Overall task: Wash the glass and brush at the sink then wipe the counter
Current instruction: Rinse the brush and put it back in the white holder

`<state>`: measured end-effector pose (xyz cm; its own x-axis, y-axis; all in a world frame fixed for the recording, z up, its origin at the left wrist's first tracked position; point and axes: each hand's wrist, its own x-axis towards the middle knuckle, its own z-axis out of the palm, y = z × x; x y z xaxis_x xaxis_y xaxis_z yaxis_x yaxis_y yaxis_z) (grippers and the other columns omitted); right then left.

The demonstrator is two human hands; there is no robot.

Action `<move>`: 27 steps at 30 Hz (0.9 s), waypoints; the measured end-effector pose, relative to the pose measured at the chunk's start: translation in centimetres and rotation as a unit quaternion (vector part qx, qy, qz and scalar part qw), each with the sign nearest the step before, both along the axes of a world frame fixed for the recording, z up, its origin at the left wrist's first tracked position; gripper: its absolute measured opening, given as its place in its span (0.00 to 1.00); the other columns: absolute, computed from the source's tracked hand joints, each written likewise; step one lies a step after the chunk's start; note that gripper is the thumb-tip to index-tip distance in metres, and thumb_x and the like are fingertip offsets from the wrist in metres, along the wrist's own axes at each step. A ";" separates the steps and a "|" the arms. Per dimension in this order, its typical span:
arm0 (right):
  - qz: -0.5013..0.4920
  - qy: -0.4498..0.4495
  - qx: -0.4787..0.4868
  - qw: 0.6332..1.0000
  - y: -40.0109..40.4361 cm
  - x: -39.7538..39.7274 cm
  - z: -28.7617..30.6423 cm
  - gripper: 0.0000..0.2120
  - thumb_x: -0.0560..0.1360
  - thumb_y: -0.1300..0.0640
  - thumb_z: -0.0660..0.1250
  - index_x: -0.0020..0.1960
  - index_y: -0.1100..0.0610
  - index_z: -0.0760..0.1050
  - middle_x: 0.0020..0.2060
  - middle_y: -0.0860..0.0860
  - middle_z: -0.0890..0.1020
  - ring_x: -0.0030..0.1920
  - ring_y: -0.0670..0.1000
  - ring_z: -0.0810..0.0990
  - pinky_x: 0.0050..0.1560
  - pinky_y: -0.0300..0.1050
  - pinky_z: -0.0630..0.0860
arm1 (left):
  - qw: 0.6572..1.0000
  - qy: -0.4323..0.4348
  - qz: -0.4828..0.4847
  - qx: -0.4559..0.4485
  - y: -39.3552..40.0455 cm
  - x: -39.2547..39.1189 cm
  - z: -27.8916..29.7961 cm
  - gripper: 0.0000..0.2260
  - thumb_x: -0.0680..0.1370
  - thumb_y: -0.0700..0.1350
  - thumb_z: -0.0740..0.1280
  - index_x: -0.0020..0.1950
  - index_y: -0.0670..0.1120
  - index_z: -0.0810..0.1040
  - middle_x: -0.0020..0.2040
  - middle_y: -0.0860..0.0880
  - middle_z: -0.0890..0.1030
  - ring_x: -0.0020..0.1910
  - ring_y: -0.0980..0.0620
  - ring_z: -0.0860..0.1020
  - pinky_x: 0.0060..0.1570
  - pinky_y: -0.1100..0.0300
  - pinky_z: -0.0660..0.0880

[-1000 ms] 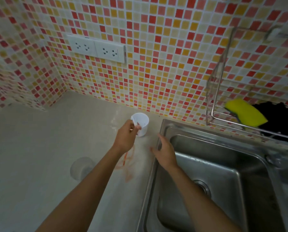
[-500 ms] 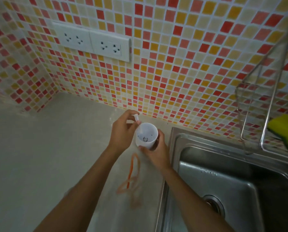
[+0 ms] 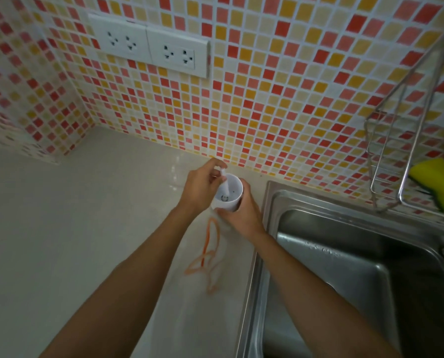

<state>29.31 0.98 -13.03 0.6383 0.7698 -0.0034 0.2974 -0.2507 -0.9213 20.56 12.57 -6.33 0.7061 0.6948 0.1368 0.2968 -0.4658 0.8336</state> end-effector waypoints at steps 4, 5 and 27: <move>-0.001 0.021 0.006 1.000 0.1 -0.2 0.0 0.43 0.60 0.31 0.73 0.69 0.42 0.60 0.64 0.43 0.73 0.62 0.45 0.74 0.63 0.41 0.73 | 0.999 0.015 -0.009 0.026 -0.2 0.3 -0.2 0.08 0.77 0.43 0.69 0.56 0.46 0.77 0.45 0.45 0.85 0.43 0.48 0.82 0.50 0.54 0.80; -0.001 0.020 0.005 1.000 0.1 -0.2 0.0 0.42 0.61 0.32 0.72 0.69 0.43 0.60 0.64 0.44 0.72 0.63 0.46 0.73 0.64 0.42 0.72 | 0.999 0.020 -0.007 0.030 -0.2 0.3 -0.3 0.08 0.78 0.43 0.68 0.56 0.45 0.77 0.45 0.45 0.84 0.44 0.48 0.82 0.51 0.55 0.80; -0.007 0.078 -0.039 0.996 0.3 -0.7 -0.1 0.43 0.62 0.29 0.69 0.69 0.47 0.58 0.69 0.51 0.69 0.66 0.50 0.70 0.68 0.47 0.68 | 0.984 0.129 -0.059 0.111 0.5 1.1 -1.7 0.08 0.81 0.41 0.62 0.59 0.48 0.75 0.51 0.44 0.83 0.44 0.48 0.80 0.46 0.60 0.78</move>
